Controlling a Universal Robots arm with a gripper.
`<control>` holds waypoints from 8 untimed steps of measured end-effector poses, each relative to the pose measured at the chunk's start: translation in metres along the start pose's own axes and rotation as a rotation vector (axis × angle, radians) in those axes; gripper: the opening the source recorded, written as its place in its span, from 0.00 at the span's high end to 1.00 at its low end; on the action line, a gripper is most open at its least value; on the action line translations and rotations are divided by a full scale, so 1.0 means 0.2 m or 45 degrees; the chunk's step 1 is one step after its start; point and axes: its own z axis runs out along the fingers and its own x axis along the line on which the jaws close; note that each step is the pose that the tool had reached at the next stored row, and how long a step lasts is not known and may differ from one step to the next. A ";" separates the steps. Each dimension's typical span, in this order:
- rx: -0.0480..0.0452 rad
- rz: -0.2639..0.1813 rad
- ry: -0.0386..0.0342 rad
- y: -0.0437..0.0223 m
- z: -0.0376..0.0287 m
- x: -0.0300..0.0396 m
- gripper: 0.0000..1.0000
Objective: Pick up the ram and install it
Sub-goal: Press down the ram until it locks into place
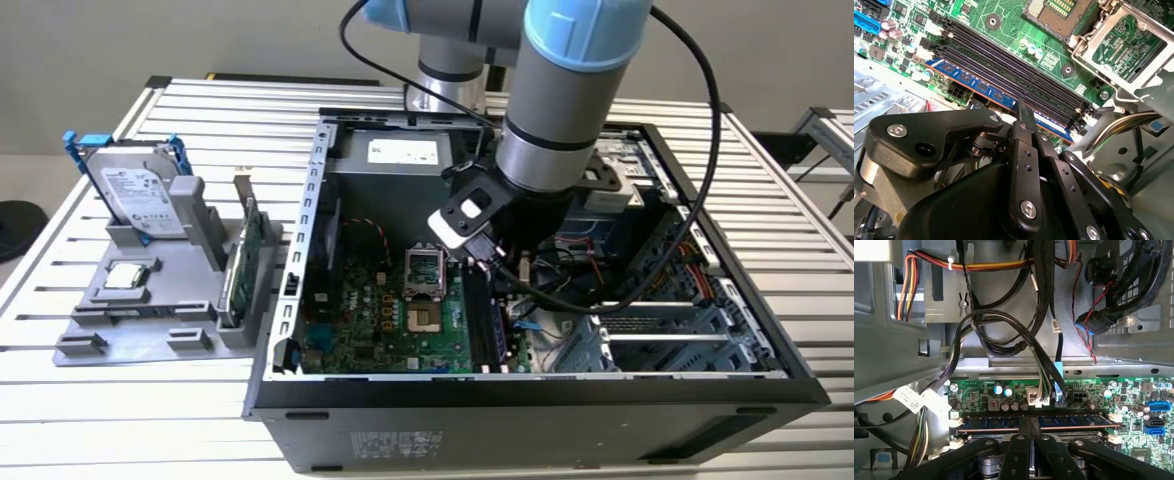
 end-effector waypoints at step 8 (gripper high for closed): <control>0.000 0.000 0.0003 0.000 0.014 0.001 1.00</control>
